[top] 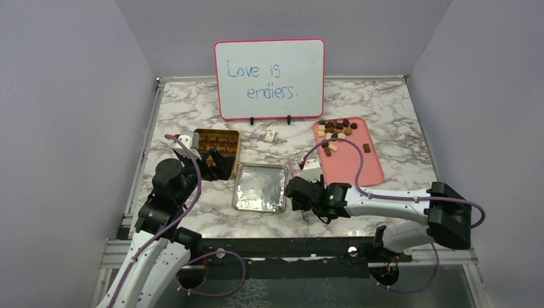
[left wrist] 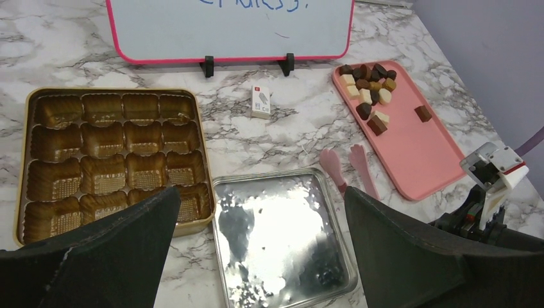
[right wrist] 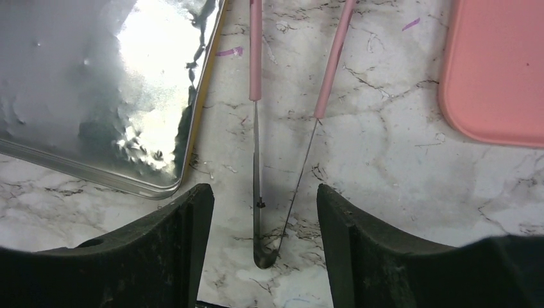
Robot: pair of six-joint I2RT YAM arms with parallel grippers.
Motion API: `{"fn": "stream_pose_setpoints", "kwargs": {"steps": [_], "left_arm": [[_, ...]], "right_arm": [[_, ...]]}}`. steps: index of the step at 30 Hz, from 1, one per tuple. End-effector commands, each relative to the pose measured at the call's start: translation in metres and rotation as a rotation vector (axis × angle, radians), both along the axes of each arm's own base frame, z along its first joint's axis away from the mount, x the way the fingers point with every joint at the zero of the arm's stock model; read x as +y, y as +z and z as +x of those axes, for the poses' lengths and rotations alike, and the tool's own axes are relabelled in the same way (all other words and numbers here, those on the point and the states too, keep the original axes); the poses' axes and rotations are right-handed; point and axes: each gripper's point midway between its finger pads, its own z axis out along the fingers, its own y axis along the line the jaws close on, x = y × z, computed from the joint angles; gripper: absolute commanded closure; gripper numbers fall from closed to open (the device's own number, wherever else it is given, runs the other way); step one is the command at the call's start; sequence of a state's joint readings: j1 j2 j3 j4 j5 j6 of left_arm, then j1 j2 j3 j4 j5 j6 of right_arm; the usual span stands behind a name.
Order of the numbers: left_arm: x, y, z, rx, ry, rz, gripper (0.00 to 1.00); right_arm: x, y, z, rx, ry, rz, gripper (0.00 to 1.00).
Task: Pack the chocolate
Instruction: Pick up the clamp at the center of the board.
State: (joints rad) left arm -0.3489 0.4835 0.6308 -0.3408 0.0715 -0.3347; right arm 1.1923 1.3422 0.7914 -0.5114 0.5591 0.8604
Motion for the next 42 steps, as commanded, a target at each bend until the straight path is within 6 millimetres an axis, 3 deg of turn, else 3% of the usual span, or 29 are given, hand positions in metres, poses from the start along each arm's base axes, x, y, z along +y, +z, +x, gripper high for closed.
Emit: {"fn": "stream_pose_setpoints", "kwargs": {"steps": [1, 10, 18, 23, 30, 42], "left_arm": [[0.006, 0.013, 0.0, -0.035, 0.032, 0.001, 0.01], [0.007, 0.01, 0.002, -0.021, 0.036, 0.006, 0.01], [0.007, 0.009, 0.002, -0.018, 0.04, 0.006, 0.01], [0.006, 0.007, 0.003, -0.011, 0.035, 0.009, 0.01], [0.006, 0.006, 0.003, -0.004, 0.037, 0.005, 0.02], [0.004, 0.0, 0.005, 0.029, 0.034, 0.004, 0.02]], "right_arm": [[0.011, -0.01, 0.006, -0.026, -0.018, 0.015, 0.35], [0.006, -0.034, 0.013, -0.026, -0.076, -0.07, 0.37], [0.007, -0.045, 0.019, -0.034, -0.09, -0.05, 0.44], [-0.005, -0.054, 0.019, -0.035, -0.124, -0.094, 0.46], [-0.016, -0.063, 0.02, -0.039, -0.17, -0.097, 0.47], [-0.017, -0.079, 0.026, -0.024, -0.199, -0.08, 0.49]]}}
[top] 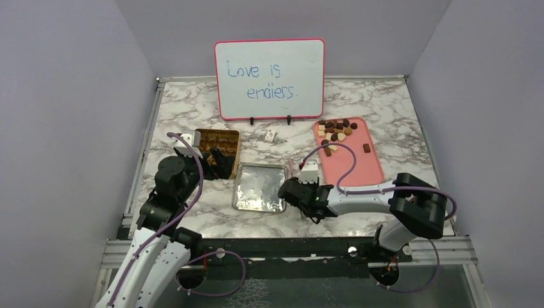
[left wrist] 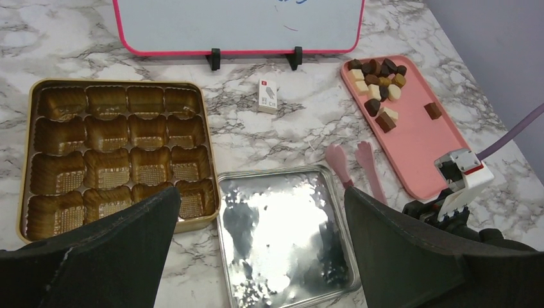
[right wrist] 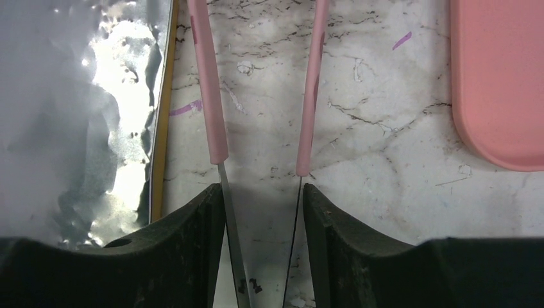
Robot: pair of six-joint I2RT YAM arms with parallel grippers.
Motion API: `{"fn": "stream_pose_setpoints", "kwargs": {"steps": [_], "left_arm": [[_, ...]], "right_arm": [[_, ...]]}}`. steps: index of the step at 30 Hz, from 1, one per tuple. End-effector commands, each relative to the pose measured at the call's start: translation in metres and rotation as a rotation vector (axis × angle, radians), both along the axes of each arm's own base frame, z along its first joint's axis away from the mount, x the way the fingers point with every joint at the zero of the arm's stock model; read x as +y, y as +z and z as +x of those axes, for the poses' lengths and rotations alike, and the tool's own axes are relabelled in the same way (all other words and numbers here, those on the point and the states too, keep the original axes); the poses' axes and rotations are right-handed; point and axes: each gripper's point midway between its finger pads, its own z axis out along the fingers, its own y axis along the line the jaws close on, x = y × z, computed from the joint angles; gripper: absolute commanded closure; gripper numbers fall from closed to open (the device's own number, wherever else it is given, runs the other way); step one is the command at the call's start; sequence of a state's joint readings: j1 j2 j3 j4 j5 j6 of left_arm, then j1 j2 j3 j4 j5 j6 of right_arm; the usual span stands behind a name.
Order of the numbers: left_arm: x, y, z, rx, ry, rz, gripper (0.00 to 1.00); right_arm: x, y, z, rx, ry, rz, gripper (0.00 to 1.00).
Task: Pack the chocolate
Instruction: Pick up the clamp at the center of the board.
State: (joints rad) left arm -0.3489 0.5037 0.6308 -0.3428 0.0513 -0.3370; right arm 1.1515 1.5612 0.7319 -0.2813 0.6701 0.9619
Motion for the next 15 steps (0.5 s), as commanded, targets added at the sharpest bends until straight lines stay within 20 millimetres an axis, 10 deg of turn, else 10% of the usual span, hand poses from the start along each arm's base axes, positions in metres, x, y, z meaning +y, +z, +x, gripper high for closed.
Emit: {"fn": "stream_pose_setpoints", "kwargs": {"steps": [1, 15], "left_arm": [[0.001, 0.005, 0.001, 0.015, 0.015, -0.005, 0.02], [-0.003, -0.005, 0.006, 0.085, 0.015, -0.01, 0.1]], "right_arm": [[-0.019, -0.028, -0.005, 0.042, -0.037, -0.071, 0.5], [-0.01, 0.019, 0.003, 0.011, 0.016, -0.086, 0.57]]}}
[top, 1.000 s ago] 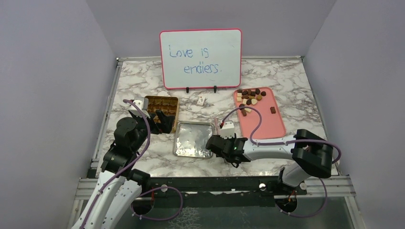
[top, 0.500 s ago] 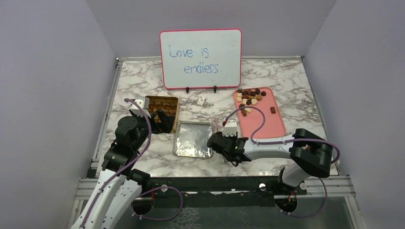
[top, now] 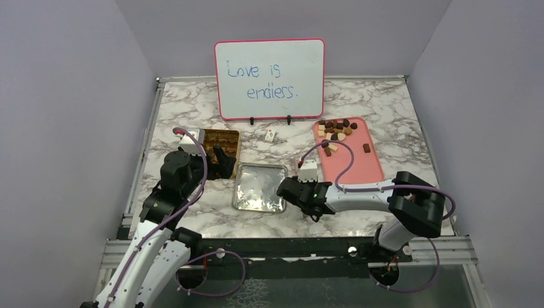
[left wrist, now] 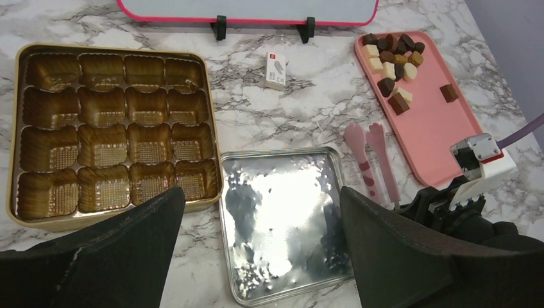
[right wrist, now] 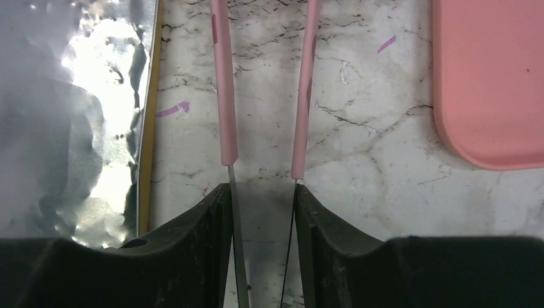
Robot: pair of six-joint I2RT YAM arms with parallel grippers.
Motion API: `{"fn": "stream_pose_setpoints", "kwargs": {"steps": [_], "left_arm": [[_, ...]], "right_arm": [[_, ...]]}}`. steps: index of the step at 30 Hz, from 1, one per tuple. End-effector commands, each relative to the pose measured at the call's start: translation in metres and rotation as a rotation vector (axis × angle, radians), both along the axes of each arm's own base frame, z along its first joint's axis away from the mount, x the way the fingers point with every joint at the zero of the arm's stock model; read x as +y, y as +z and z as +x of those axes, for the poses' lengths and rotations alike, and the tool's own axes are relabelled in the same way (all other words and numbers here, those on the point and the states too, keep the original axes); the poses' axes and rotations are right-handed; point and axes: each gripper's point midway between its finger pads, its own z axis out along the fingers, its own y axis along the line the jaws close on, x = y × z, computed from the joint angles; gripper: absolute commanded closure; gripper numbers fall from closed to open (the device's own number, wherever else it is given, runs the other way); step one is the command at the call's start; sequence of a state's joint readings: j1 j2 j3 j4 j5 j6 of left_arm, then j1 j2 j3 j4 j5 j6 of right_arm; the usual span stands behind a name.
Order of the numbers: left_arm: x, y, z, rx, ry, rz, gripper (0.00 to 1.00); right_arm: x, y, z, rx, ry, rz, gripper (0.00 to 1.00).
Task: Pack the chocolate
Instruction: Pick up the clamp at the center of the board.
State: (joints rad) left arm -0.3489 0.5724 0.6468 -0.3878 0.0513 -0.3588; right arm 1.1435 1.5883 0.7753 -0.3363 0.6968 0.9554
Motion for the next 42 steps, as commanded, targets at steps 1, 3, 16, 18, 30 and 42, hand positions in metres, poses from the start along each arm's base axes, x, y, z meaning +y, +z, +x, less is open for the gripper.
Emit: {"fn": "stream_pose_setpoints", "kwargs": {"steps": [1, 3, 16, 18, 30, 42], "left_arm": [[-0.002, 0.013, 0.003, -0.008, 0.009, -0.027, 0.1], [-0.003, 0.013, 0.005, 0.005, 0.012, -0.038, 0.1], [-0.061, 0.02, 0.025, 0.163, -0.163, -0.225, 0.14], [-0.07, 0.014, 0.027, 0.197, -0.204, -0.239, 0.14], [-0.1, -0.044, 0.025, 0.426, -0.35, -0.252, 0.17], [-0.092, -0.079, 0.021, 0.513, -0.331, -0.176, 0.21]], "right_arm": [[-0.006, 0.021, -0.003, 0.017, 0.037, -0.033, 0.57], [-0.007, 0.031, -0.005, 0.017, 0.053, -0.03, 0.57], [0.016, 0.108, -0.023, -0.01, 0.329, 0.134, 0.59], [0.024, 0.119, -0.027, -0.011, 0.386, 0.174, 0.59], [0.063, 0.16, -0.044, -0.036, 0.605, 0.324, 0.59], [0.065, 0.171, -0.041, -0.064, 0.599, 0.346, 0.58]]}}
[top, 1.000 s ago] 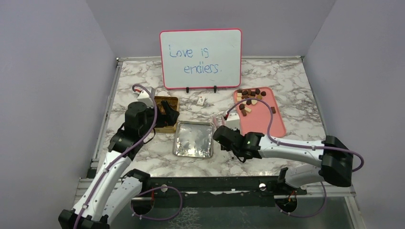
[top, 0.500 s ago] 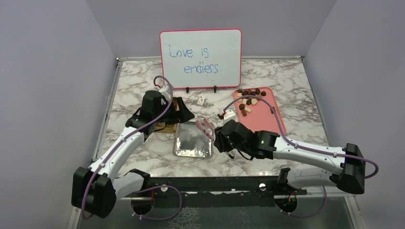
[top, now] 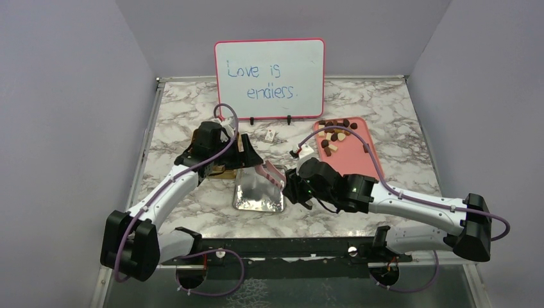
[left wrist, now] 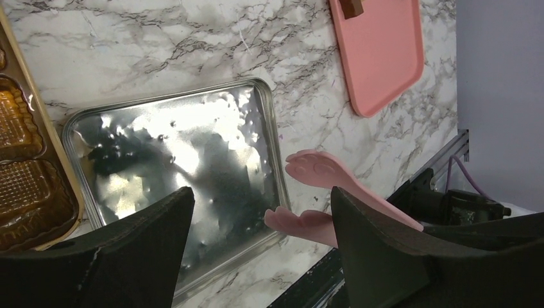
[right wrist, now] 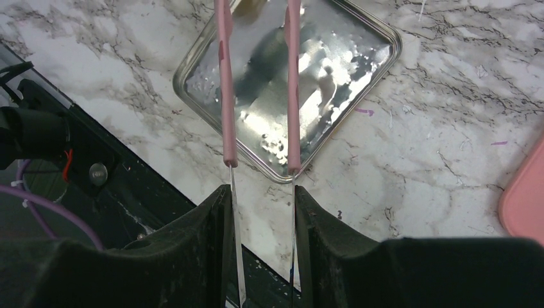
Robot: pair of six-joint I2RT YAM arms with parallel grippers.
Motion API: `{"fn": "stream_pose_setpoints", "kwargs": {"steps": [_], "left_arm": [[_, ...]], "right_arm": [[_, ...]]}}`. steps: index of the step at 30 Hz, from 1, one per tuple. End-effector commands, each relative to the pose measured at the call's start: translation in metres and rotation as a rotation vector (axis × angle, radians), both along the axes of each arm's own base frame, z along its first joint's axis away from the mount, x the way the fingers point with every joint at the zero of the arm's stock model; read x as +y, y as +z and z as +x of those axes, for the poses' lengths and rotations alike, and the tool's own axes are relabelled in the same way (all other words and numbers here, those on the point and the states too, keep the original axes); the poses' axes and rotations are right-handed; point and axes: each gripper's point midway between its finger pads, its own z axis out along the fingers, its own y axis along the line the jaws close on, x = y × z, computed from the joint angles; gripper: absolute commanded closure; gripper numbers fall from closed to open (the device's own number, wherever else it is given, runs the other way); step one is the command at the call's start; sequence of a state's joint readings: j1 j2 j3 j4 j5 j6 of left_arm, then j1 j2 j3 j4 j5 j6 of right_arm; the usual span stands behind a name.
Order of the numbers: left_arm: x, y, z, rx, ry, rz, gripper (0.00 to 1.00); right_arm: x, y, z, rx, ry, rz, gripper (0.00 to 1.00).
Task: Pack the chocolate
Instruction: Pick up the clamp at the center of the board.
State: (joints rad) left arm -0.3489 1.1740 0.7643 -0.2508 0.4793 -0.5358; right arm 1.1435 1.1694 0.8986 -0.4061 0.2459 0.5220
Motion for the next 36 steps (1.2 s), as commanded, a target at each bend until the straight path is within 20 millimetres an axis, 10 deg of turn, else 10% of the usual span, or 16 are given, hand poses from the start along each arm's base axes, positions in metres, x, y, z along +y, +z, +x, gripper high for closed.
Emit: {"fn": "stream_pose_setpoints", "kwargs": {"steps": [1, 22, 36], "left_arm": [[-0.001, -0.011, -0.006, 0.029, -0.041, 0.024, 0.22], [0.017, 0.054, -0.006, -0.188, 0.033, 0.038, 0.01], [0.06, 0.071, -0.034, -0.441, 0.151, 0.108, 0.01]], "right_arm": [[0.01, 0.027, 0.005, -0.041, 0.015, 0.077, 0.58], [-0.025, 0.018, 0.023, -0.061, -0.145, -0.11, 0.59], [-0.112, 0.003, 0.094, -0.042, -0.494, -0.438, 0.59]]}}
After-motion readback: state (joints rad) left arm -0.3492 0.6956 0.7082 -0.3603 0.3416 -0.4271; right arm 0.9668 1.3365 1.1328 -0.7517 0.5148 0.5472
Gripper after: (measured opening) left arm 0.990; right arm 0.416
